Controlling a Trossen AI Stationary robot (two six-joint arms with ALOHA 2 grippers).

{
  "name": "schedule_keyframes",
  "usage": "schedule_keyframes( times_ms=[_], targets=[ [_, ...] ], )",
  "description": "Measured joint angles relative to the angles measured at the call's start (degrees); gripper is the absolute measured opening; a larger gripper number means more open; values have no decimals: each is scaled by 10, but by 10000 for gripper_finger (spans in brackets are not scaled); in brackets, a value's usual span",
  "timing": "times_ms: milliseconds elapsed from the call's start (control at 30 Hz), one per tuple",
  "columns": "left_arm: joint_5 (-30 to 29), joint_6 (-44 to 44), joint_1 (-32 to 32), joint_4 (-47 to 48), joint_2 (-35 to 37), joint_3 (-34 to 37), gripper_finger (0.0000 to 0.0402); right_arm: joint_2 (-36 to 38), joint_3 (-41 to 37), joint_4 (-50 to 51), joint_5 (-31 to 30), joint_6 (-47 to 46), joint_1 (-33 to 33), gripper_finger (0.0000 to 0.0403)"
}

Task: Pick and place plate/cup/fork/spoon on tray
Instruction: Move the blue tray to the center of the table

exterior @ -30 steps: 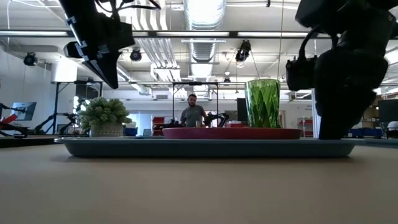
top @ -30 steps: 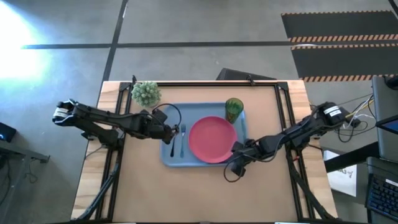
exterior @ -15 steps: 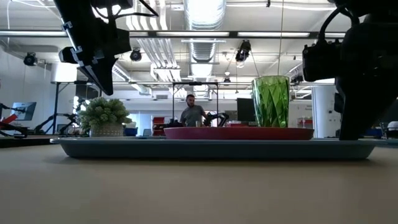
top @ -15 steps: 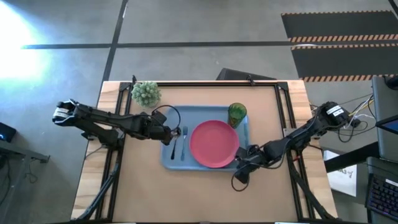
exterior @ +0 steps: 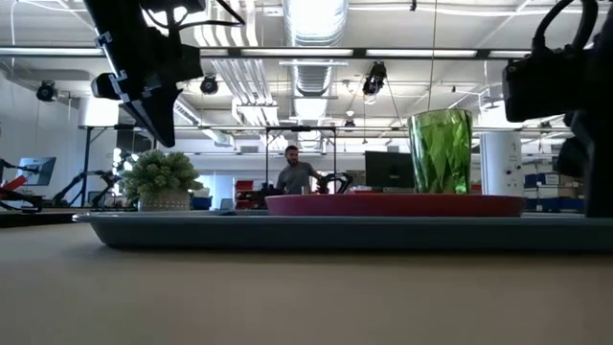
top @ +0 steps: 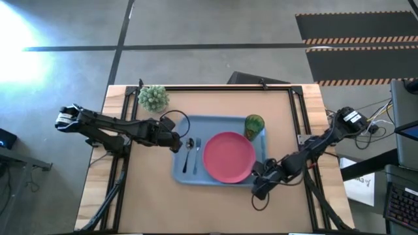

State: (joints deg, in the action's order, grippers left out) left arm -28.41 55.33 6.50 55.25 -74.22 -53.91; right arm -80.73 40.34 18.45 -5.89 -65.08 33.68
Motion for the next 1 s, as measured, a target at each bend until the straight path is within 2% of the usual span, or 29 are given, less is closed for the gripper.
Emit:
schedule_keyframes(
  times_ms=[267, 433, 700, 1000],
  targets=[
    [0, -1, 0, -34, -1, 0, 0, 1, 0, 18, -8, -24, 28, 8],
    [1, -1, 0, -39, -19, 0, 0, 33, 11, 22, -87, 6, 29, 8],
    [87, -27, 14, -105, -94, 0, 0, 153, 80, 22, -253, 152, 27, 8],
    [161, -2, 68, -91, -168, 1, 0, 277, 142, 23, -312, 330, 27, 8]
  ],
)
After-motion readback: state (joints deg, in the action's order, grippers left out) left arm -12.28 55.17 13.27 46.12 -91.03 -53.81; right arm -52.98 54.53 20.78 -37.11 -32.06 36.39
